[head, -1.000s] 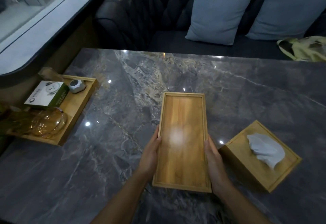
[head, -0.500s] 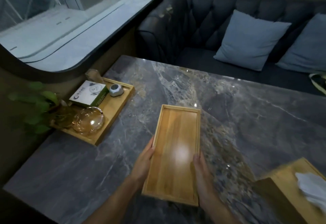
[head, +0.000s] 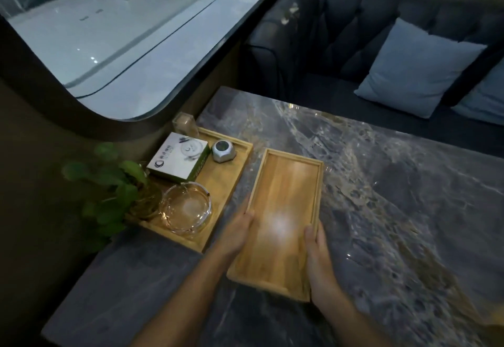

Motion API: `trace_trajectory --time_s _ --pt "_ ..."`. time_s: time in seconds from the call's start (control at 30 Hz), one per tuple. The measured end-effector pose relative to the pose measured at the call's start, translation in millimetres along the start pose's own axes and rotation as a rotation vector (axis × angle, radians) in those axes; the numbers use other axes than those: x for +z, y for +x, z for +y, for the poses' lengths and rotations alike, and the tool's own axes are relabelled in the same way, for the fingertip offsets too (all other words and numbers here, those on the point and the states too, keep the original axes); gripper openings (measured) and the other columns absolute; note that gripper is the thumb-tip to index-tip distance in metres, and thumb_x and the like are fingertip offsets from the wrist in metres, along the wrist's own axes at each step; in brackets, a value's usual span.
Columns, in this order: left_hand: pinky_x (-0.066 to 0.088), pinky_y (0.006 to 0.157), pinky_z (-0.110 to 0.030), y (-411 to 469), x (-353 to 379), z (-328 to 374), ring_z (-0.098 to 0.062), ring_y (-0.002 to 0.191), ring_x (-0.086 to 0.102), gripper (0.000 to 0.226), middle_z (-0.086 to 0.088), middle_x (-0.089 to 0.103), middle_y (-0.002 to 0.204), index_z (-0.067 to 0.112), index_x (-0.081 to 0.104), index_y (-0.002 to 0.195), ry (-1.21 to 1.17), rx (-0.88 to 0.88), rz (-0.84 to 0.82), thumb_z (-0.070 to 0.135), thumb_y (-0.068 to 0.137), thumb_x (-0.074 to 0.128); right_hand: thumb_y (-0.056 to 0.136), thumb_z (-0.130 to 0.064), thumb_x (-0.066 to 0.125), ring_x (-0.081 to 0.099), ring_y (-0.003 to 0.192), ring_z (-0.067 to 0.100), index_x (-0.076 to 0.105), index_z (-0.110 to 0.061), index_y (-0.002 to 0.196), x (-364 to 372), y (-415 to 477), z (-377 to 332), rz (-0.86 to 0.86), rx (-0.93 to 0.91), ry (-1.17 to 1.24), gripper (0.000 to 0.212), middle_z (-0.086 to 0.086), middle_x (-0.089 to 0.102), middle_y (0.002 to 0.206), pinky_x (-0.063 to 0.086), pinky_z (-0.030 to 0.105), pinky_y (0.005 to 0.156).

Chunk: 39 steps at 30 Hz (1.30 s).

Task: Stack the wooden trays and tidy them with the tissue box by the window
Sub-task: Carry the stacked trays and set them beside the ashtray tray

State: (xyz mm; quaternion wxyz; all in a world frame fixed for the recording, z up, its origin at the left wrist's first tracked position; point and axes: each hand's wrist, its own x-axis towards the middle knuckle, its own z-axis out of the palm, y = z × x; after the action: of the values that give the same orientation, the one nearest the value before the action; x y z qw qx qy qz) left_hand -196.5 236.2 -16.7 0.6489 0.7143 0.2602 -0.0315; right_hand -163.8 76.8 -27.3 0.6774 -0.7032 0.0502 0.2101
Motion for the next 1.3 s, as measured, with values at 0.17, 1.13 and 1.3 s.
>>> trace_trajectory --time_s 0.17,1.13,1.3 --pt "0.032 0.103 -0.032 -6.1 -29.4 14.0 -0.011 0.125 0.039 0.052 0.006 0.041 0.141 0.025 0.027 0.141 0.162 -0.051 0.013 0.032 0.092 0.045 0.088 -0.049 0.042 0.045 0.126 0.022 0.034 -0.026 0.139 34.8 10.7 -2.5 -0.003 -0.001 -0.009 0.056 0.002 0.046 0.14 0.033 0.052 0.108" --pt "0.06 0.055 -0.025 -74.4 -44.4 -34.4 -0.024 0.072 0.073 0.019 -0.016 0.076 0.074 -0.003 0.063 0.092 -0.717 -0.582 0.226 0.01 0.079 0.067 0.095 -0.044 0.036 0.038 0.127 0.017 0.015 -0.024 0.146 44.4 46.9 -17.4 -0.078 -0.001 -0.071 0.059 0.002 0.034 0.149 0.031 0.038 0.106" --pt "0.061 0.052 -0.029 -72.4 -52.2 -31.9 -0.029 0.069 0.073 0.016 -0.023 0.074 0.074 -0.006 0.064 0.086 -0.757 -0.619 0.213 0.005 0.074 0.068 0.096 -0.041 0.035 0.029 0.132 0.015 0.008 -0.024 0.146 48.7 48.5 -16.9 -0.08 -0.003 -0.096 0.06 0.001 0.025 0.152 0.023 0.029 0.103"
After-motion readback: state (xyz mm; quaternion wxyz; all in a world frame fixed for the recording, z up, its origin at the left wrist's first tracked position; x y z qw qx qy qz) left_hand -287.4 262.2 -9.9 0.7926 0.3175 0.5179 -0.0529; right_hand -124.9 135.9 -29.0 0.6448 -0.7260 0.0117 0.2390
